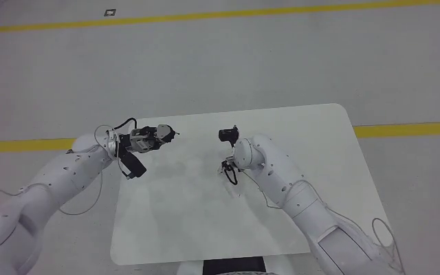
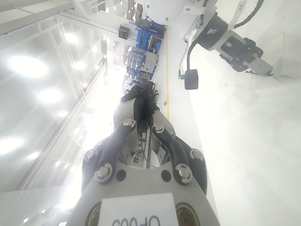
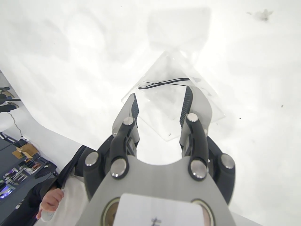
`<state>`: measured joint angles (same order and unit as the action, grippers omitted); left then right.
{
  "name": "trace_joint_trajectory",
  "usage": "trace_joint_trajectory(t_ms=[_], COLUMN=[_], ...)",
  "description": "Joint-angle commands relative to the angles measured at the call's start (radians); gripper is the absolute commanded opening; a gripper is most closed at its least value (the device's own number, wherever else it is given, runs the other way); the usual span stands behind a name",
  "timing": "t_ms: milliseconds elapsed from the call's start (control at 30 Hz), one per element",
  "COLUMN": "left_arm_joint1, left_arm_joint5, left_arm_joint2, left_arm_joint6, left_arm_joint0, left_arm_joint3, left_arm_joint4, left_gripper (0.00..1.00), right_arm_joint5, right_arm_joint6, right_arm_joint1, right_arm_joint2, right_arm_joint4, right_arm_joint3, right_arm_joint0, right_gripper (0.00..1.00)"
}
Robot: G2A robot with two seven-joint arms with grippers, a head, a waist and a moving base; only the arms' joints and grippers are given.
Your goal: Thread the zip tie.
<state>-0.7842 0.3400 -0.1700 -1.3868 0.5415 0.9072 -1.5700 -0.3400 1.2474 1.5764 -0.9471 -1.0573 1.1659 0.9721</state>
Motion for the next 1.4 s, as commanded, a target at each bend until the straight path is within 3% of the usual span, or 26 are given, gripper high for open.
trace_joint_trajectory(t_ms=[0, 567, 900, 1200, 1367], left_arm_joint1=[0.0, 0.0, 0.0, 0.0, 0.0], left_arm_joint5=[0.0, 0.0, 0.0, 0.0, 0.0], left_arm_joint2=[0.0, 0.0, 0.0, 0.0, 0.0], left_arm_joint6=[0.0, 0.0, 0.0, 0.0, 0.0], left_arm_joint0=[0.0, 0.0, 0.0, 0.0, 0.0], left_arm_joint3=[0.0, 0.0, 0.0, 0.0, 0.0], left_arm_joint4=[0.0, 0.0, 0.0, 0.0, 0.0], left_gripper=[0.0, 0.0, 0.0, 0.0, 0.0], right_arm_joint5=[0.0, 0.0, 0.003, 0.0, 0.007], right_arm_joint6=[0.005, 0.008, 0.003, 0.008, -0.001], right_arm_joint1=[0.012, 0.103, 0.119, 0.13, 0.139], right_arm_joint2=[-0.015, -0.01, 0.037, -0.004, 0.017], right_arm_joint4=[-0.027, -0.108, -0.112, -0.206, -0.237], right_arm_joint3=[0.002, -0.087, -0.124, -0.102, -0.104], right_arm_joint0=[0.007, -0.016, -0.035, -0.016, -0.006], right_gripper=[0.42, 0.38, 0.39, 0.36, 0.36])
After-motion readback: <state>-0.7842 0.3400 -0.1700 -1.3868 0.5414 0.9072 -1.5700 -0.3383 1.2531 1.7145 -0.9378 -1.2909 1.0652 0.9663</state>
